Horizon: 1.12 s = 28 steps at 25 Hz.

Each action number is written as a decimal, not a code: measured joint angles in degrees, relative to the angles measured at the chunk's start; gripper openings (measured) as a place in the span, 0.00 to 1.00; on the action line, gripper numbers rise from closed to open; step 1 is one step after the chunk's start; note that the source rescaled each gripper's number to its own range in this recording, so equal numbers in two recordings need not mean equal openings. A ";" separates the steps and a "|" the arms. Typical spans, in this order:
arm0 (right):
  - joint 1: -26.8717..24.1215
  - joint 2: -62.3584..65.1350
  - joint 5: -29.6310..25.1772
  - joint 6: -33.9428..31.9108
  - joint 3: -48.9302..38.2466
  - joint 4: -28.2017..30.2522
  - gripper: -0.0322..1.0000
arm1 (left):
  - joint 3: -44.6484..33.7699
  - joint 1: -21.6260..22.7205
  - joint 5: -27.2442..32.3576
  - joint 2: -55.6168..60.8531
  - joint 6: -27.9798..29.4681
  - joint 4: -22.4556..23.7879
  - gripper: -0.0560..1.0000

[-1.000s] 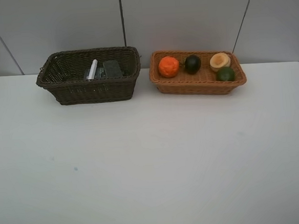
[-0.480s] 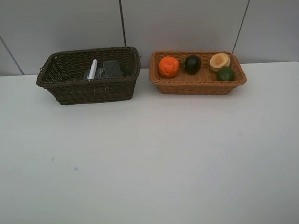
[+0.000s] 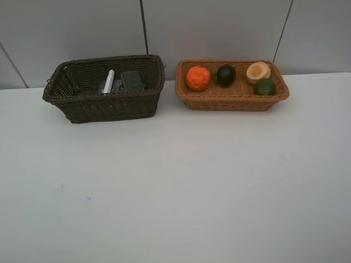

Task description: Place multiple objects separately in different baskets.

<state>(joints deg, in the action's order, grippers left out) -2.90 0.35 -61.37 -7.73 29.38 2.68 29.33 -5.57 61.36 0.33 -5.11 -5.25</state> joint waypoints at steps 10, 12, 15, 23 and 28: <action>0.00 0.00 0.00 0.16 0.00 0.00 1.00 | 0.00 0.00 0.00 0.00 0.00 0.00 1.00; 0.00 0.00 0.00 0.42 0.00 0.00 1.00 | 0.00 0.00 0.00 0.00 0.00 0.00 1.00; 0.00 0.00 0.00 0.59 0.00 0.00 1.00 | 0.00 0.00 0.00 0.00 0.00 0.00 1.00; 0.00 0.00 0.00 0.59 0.00 0.00 1.00 | 0.00 0.00 0.00 0.00 0.00 0.00 1.00; 0.00 0.00 0.00 0.59 0.00 0.00 1.00 | 0.00 0.00 0.00 0.00 0.00 0.00 1.00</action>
<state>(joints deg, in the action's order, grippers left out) -2.90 0.35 -61.37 -7.14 29.38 2.68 29.33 -5.57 61.36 0.33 -5.11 -5.25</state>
